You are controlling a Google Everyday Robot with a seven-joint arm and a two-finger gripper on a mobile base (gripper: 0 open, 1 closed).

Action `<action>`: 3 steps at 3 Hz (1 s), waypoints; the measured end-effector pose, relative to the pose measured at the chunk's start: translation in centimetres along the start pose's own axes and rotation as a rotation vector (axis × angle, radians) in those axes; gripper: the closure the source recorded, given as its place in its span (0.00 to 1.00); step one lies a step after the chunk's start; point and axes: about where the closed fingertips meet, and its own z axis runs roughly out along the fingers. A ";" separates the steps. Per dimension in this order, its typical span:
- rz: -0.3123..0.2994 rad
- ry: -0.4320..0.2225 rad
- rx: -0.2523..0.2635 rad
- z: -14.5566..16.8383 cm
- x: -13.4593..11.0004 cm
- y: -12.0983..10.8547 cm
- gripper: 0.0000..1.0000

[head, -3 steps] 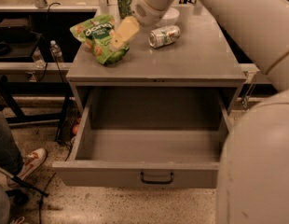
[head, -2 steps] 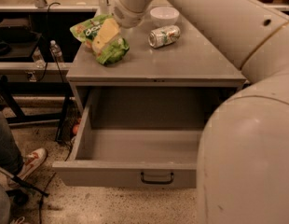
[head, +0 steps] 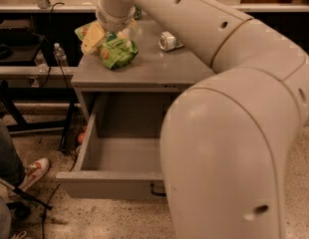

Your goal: Place green rice chip bag into top drawer

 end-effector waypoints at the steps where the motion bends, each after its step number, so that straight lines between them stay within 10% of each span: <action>1: 0.045 -0.010 -0.028 2.1 -1.1 -1.0 0.00; 3: 0.094 0.008 -0.046 5.5 -1.4 -2.6 0.00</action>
Offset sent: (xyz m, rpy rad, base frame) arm 0.0665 0.0084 -0.0270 0.0866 0.0666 -0.0585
